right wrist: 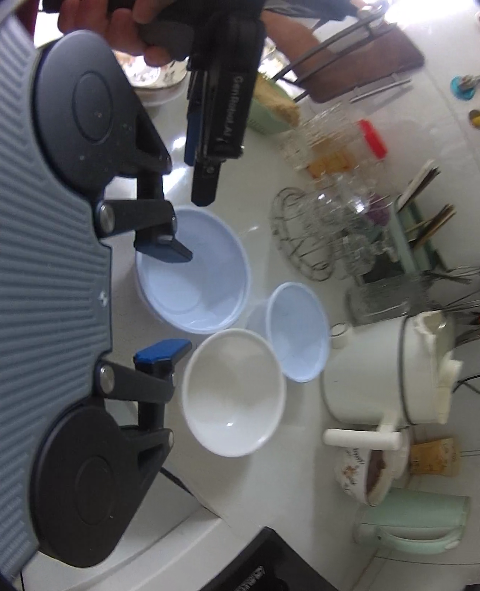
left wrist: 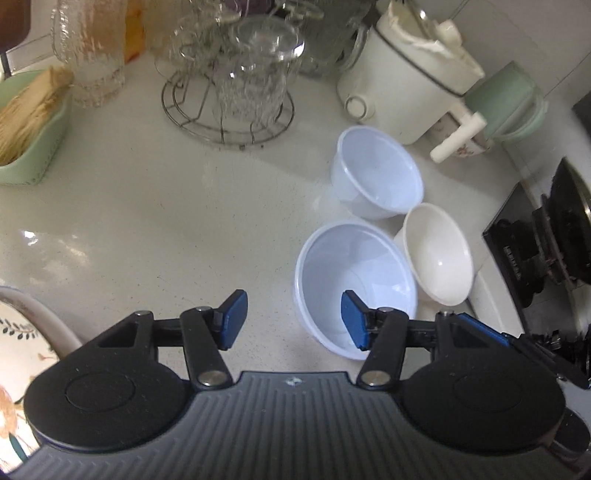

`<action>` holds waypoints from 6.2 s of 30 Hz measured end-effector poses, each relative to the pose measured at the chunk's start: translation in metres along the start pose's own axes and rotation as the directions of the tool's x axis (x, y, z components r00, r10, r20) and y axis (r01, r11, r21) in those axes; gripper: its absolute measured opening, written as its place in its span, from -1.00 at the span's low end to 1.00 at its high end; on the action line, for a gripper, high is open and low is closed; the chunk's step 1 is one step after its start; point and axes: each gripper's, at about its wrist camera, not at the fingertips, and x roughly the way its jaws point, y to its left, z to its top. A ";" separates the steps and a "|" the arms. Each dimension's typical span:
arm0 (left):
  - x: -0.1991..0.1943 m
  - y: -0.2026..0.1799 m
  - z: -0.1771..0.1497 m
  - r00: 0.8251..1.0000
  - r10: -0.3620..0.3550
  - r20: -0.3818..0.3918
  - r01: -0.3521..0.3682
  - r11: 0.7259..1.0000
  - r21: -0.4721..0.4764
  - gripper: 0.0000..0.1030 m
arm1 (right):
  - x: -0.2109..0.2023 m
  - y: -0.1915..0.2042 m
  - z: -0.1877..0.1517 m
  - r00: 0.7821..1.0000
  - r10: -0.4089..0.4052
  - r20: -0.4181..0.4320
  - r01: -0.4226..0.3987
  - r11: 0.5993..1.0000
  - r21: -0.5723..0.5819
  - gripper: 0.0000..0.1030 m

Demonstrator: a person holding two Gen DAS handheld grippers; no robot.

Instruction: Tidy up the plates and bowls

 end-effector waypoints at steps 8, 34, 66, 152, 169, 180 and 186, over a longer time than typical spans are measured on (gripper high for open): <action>0.020 -0.002 0.010 0.998 -0.030 -0.060 0.028 0.999 -0.027 0.18 | 0.031 -0.015 -0.003 0.998 -0.012 -0.053 0.018 0.994 0.105 -0.29; -0.014 0.030 0.008 1.000 0.018 0.002 -0.018 0.990 -0.139 -0.72 | 0.046 0.007 0.006 0.988 0.109 -0.107 -0.100 0.991 0.090 -0.71; -0.026 0.072 -0.007 0.989 0.146 0.002 -0.144 0.980 -0.140 -0.41 | 0.059 0.045 0.012 0.983 0.142 -0.117 -0.138 0.989 0.048 -0.31; 0.042 -0.088 0.107 0.998 -0.045 0.051 0.042 0.997 0.061 0.20 | 0.057 -0.090 0.100 0.998 0.033 0.056 -0.043 0.981 0.191 0.10; 0.114 -0.065 0.122 0.995 -0.044 -0.092 0.045 0.999 0.004 -0.12 | 0.126 -0.101 0.106 0.998 0.048 -0.051 -0.029 0.944 0.328 -0.43; 0.117 -0.054 0.118 0.996 -0.045 -0.071 0.044 0.999 -0.018 -0.70 | 0.133 -0.092 0.103 0.997 0.017 -0.074 0.008 0.946 0.325 -0.73; 0.092 -0.053 0.116 0.997 -0.067 -0.034 0.066 0.997 -0.034 -0.71 | 0.120 -0.090 0.104 0.998 0.038 -0.055 -0.019 0.949 0.316 -0.76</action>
